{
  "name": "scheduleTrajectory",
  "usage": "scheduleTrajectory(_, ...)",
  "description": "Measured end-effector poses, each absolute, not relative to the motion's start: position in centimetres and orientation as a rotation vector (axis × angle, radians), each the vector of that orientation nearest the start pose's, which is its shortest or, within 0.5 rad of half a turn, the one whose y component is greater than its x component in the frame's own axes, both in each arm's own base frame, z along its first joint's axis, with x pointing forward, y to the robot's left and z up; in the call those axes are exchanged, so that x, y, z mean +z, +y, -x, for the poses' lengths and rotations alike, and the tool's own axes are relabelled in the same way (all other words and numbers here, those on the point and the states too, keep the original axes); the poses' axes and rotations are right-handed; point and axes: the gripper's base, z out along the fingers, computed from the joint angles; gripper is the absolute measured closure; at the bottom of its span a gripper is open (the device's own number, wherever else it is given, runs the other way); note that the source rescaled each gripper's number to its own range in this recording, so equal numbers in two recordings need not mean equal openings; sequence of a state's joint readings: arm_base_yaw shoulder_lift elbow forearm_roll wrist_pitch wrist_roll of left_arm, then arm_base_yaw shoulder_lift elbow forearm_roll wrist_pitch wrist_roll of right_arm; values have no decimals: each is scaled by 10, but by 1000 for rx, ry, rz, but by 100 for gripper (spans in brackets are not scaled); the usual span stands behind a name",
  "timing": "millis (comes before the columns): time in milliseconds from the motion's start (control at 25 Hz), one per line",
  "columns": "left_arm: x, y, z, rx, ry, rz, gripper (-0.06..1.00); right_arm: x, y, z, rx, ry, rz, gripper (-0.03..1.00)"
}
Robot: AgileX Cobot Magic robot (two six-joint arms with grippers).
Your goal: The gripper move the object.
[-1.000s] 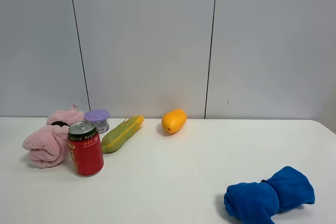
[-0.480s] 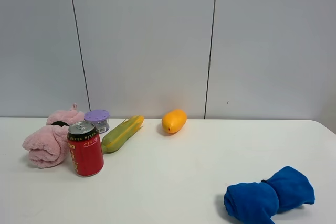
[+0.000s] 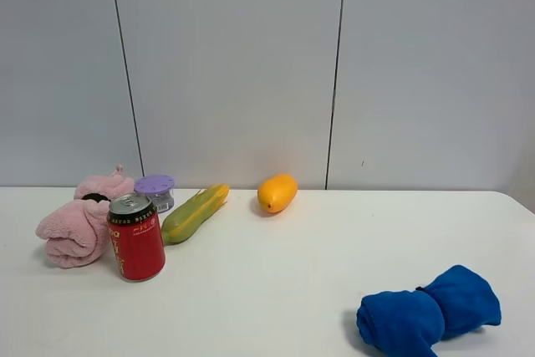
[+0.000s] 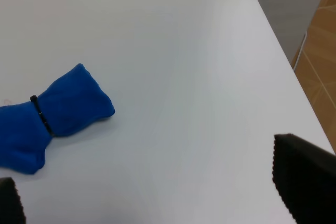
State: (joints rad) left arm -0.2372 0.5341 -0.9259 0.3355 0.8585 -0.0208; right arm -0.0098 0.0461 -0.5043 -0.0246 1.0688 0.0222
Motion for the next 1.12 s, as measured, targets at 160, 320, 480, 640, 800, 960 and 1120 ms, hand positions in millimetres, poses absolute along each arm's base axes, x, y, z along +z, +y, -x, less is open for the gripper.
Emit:
scheduleTrajectory(160,383,10,-59,226,1906,-247,-6,278,-2,-1,-22,2094,-34,-3)
scheduleTrajectory(320,366,11,-48,166,1914,-192,-6,278,-2,-1,-22,2094,-34,-3)
scheduleTrajectory(480,347,10,-39,77,1964,-136,-6,278,-2,-1,-22,2094,-34,-3)
scheduleTrajectory(640,323,12,-29,61,2029,-120,-6,278,-2,-1,-22,2094,-34,-3)
scheduleTrajectory(800,304,14,-17,46,2003,-112,-6,278,-2,-1,-22,2094,-34,-3)
scheduleTrajectory(960,295,17,-4,22,1943,-100,-6,278,-2,-1,-22,2094,-34,-3)
scheduleTrajectory(1120,295,18,3,10,1900,-93,-6,278,-2,-1,-22,2094,-34,-3)
